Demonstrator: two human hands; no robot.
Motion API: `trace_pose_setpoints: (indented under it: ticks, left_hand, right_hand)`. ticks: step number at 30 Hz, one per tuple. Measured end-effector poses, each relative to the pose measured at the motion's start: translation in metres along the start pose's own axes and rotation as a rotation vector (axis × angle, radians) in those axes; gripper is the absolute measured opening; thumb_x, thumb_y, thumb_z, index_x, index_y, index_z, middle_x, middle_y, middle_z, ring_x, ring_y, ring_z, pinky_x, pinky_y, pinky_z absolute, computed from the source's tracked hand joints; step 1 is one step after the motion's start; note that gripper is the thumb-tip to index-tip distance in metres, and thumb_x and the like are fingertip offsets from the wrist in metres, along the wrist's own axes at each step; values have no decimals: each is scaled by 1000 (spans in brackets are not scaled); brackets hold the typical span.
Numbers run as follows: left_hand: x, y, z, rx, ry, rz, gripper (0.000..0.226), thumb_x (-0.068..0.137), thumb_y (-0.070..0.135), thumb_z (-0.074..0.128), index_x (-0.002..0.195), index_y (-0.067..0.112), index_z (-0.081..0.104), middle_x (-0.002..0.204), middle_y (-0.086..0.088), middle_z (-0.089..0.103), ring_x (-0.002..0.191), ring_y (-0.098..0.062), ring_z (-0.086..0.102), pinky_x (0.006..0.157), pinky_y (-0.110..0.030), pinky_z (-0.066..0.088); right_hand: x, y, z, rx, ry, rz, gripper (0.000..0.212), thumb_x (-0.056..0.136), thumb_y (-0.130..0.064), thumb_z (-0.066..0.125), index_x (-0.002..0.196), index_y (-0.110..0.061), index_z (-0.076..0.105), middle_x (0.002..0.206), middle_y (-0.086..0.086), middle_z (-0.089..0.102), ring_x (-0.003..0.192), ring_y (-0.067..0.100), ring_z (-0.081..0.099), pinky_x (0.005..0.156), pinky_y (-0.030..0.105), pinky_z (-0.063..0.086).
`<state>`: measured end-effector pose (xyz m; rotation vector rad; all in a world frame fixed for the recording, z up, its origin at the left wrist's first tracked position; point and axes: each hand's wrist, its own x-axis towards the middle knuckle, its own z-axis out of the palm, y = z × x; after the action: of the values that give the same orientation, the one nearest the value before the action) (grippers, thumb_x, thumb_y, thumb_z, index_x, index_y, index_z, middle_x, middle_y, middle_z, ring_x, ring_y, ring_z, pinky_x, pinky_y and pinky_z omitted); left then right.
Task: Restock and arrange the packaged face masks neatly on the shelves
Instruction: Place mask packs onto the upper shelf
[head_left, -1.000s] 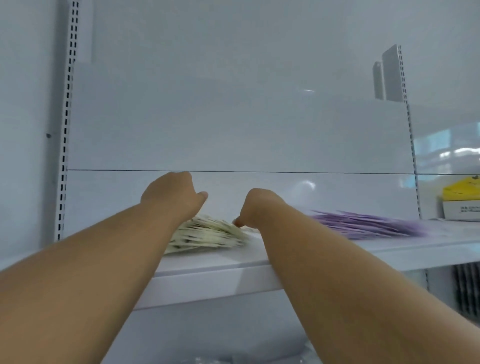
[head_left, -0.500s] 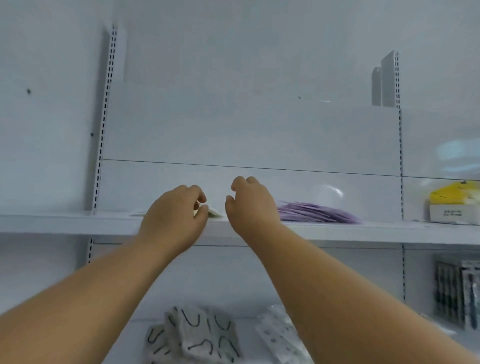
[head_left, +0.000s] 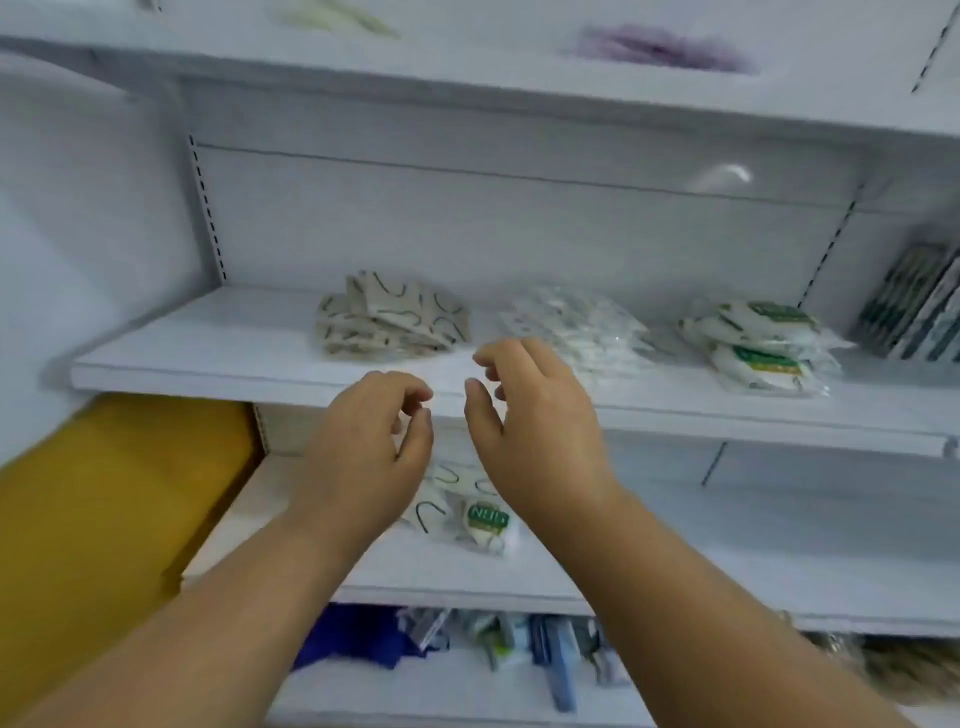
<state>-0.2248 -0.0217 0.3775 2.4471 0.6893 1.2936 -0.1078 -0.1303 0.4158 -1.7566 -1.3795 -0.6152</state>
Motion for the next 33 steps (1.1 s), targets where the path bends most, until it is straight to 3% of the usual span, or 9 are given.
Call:
trace_pose_setpoints:
  ticks: [3,6,9,12,20,25,29,31,33]
  left_hand:
    - [-52,-32,26,4,-114,-51,13,95,21,59,106,24,65,88,17,54,76,-3,50,65,-15,38]
    - [-86,-62,47,1,-226,-124,17,95,20,59,111,22,66,89,18,51,79,-4,50,67,-12,38]
    - [-112,-83,64,7,-346,-181,18,96,21,58,112,22,64,91,19,50,79,-7,52,70,-28,48]
    - [-122,-102,91,-29,-434,-261,16,95,20,59,110,23,64,93,18,54,80,-9,55,75,-34,53]
    - [-123,-153,224,-130,-528,-582,17,97,21,58,114,25,60,102,12,59,82,-5,57,76,-32,51]
    - [-117,-190,324,-279,-609,-902,24,99,24,56,122,26,56,122,9,60,104,-12,59,78,-25,45]
    - [-114,-218,392,-273,-647,-1040,40,97,22,59,136,20,50,127,5,56,115,-17,55,91,-30,46]
    - [-116,-229,416,-254,-636,-1134,46,94,22,61,138,19,48,129,-4,59,113,-27,59,96,-39,51]
    - [-116,-238,436,-319,-581,-1279,46,96,21,59,140,21,46,123,-1,59,111,-28,60,91,-34,51]
  right_hand:
    - [-52,13,28,-3,-81,63,16,92,-15,64,106,-8,66,97,6,64,81,24,62,63,34,52]
    - [-84,23,60,9,-172,148,20,91,-18,61,107,-7,66,99,8,64,81,27,63,64,39,55]
    - [-103,32,86,30,-215,204,19,91,-17,62,105,-7,67,99,8,64,82,27,63,68,40,55]
    - [-118,55,112,30,-294,290,16,91,-16,64,105,-9,67,101,5,64,87,25,63,72,36,54]
    - [-160,184,223,63,-557,566,21,91,-25,68,110,-17,67,112,0,61,98,17,61,79,25,44]
    - [-184,275,293,60,-690,890,33,94,-33,64,125,-23,64,132,2,49,111,20,59,89,28,47]
    - [-209,326,326,-166,-969,822,38,99,-33,53,135,-23,58,149,9,39,128,28,49,106,36,41]
    - [-221,338,339,-103,-1026,879,37,100,-31,52,135,-22,60,144,11,44,123,27,53,104,32,41]
    - [-229,347,348,-7,-972,977,33,99,-32,56,129,-22,65,137,7,53,115,24,57,99,29,42]
